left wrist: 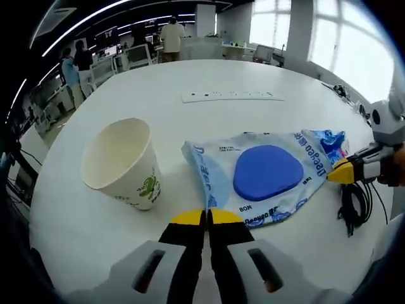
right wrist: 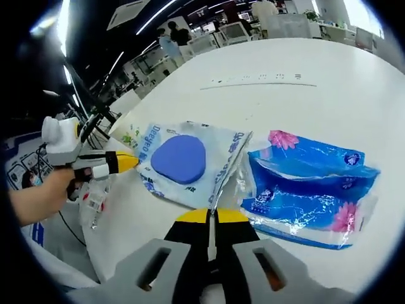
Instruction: Arrange the tabletop items into an orderly group along one side of the table until the central work area is clear of visible clutter.
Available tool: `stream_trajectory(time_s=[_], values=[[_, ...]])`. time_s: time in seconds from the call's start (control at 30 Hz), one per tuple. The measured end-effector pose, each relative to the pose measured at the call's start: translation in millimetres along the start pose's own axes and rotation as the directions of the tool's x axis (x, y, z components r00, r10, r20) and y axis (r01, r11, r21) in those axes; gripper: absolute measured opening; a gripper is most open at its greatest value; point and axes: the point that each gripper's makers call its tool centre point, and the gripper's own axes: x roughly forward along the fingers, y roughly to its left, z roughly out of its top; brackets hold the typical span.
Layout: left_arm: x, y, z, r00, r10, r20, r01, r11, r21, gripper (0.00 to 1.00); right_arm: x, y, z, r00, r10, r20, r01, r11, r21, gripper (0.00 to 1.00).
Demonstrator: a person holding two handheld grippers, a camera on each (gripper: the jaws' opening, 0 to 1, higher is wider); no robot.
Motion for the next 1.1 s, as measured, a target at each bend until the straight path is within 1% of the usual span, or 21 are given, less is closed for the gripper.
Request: stream_trajectory(time_s=[0.07, 0.17, 0.27, 0.33, 0.4, 0.47, 0.53, 0.57, 0.67, 0.73, 0.87, 1.0, 1.1], values=[[-1, -0.1, 1.3, 1.000, 0.001, 0.004, -0.001, 1.000, 0.011, 0.00, -1, 0, 0.4, 1.000, -0.001, 0.005, 0.001, 1.000, 0.003, 0.00], [-4, 1.1, 3.3, 1.000, 0.014, 0.015, -0.015, 1.000, 0.027, 0.06, -4, -2, 0.5, 1.000, -0.018, 0.015, 0.018, 0.999, -0.026, 0.02], [-8, 2.8, 6.7, 0.999, 0.029, 0.037, -0.030, 0.999, 0.032, 0.16, -8, 1, 2.4, 0.999, -0.007, 0.037, 0.008, 1.000, -0.025, 0.08], [-11, 2.5, 7.2, 0.999, 0.029, 0.041, -0.030, 0.999, 0.028, 0.18, -10, 2, 4.3, 0.999, -0.004, 0.049, 0.005, 1.000, -0.011, 0.14], [-15, 2.9, 8.1, 0.998, 0.032, 0.051, -0.033, 0.999, 0.019, 0.21, -14, 6, 8.1, 0.998, 0.003, 0.065, -0.001, 0.999, -0.035, 0.19], [-21, 3.8, 10.6, 0.996, 0.041, 0.074, -0.041, 0.999, 0.001, 0.25, -21, 11, 8.9, 0.998, 0.017, 0.068, -0.013, 0.998, -0.068, 0.20], [-28, 4.6, 12.4, 0.995, 0.043, 0.089, -0.042, 0.999, -0.011, 0.30, -30, 16, 11.6, 0.995, 0.041, 0.091, -0.032, 0.995, -0.094, 0.22], [-29, 5.9, 12.0, 0.995, 0.045, 0.090, -0.044, 0.999, -0.012, 0.32, -35, 17, 11.6, 0.994, 0.045, 0.101, -0.034, 0.993, -0.111, 0.25], [-39, 8.9, 13.2, 0.991, 0.060, 0.116, -0.058, 0.998, -0.022, 0.40, -48, 18, 8.4, 0.992, 0.051, 0.115, -0.033, 0.988, -0.151, 0.31], [-46, 8.1, 12.3, 0.990, 0.063, 0.123, -0.060, 0.998, -0.025, 0.45, -57, 17, 5.1, 0.991, 0.052, 0.123, -0.032, 0.987, -0.158, 0.34], [-57, 9.3, 10.8, 0.988, 0.068, 0.139, -0.063, 0.997, -0.035, 0.52, -72, 17, -1.2, 0.988, 0.065, 0.142, -0.041, 0.986, -0.162, 0.44], [-68, 9.6, 8.5, 0.984, 0.083, 0.160, -0.079, 0.996, -0.027, 0.63, -87, 16, -8.4, 0.987, 0.062, 0.147, -0.033, 0.982, -0.188, 0.48], [-74, 10.7, 5.2, 0.983, 0.081, 0.163, -0.076, 0.996, -0.039, 0.66, -98, 14, -11.0, 0.986, 0.058, 0.154, -0.026, 0.979, -0.203, 0.52]])
